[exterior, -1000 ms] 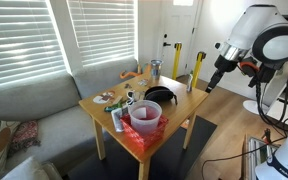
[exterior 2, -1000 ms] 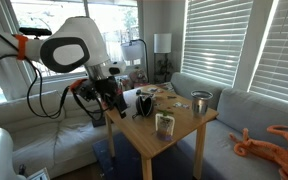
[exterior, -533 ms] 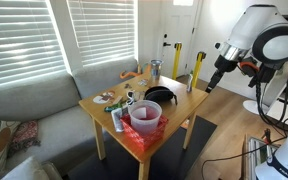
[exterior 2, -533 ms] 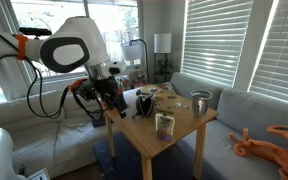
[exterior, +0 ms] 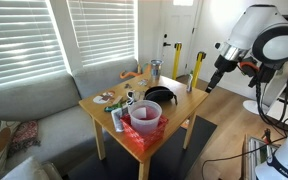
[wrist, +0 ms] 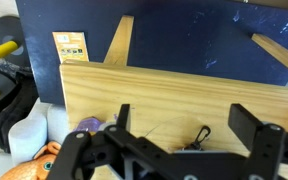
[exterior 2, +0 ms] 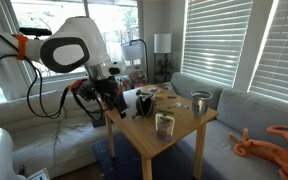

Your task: Pick up the clear container and put it on the table

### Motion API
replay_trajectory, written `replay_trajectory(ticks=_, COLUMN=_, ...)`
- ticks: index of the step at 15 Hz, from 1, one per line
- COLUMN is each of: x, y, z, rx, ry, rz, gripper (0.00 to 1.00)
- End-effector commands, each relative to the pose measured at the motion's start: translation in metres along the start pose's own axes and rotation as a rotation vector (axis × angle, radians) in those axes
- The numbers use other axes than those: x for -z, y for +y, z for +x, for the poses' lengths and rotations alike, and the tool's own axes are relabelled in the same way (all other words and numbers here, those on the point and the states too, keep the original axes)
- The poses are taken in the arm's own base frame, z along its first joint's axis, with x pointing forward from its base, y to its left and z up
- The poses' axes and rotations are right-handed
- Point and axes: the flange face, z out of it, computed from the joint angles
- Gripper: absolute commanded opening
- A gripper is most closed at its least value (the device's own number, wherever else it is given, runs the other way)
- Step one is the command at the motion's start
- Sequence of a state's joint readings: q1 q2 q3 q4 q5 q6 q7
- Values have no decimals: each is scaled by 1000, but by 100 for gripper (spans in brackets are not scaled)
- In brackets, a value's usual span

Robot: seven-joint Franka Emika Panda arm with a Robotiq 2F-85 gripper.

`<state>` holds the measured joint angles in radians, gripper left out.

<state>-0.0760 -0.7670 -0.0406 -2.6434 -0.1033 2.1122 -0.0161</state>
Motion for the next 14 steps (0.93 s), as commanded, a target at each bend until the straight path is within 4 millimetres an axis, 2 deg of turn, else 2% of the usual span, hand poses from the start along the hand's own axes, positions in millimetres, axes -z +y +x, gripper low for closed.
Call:
replay_trajectory(ticks=1, x=0, y=0, z=0, rx=0, ry=-1, rz=0, gripper=100)
replay_trajectory(ticks=4, x=20, y=3, z=31, rx=3, ry=85, rz=31, gripper=100)
replay_trajectory(ticks=5, x=23, y=-4, z=40, rx=130, ry=93, rz=37, gripper=100)
replay_trajectory(ticks=9, x=40, y=-24, z=75, rx=349, ry=104, rz=40, gripper=100)
replay_trajectory(ticks=11, x=53, y=-44, z=92, rx=461, ry=138, rz=43, gripper=100)
replay_trajectory(ticks=12, x=62, y=-57, z=95, rx=481, ry=162, rz=34, gripper=100)
replay_trajectory(ticks=13, x=50, y=-42, z=80, rx=414, ry=138, rz=27, gripper=100)
replay_trajectory(ticks=14, x=53, y=-47, z=84, rx=425, ry=144, rz=28, gripper=100)
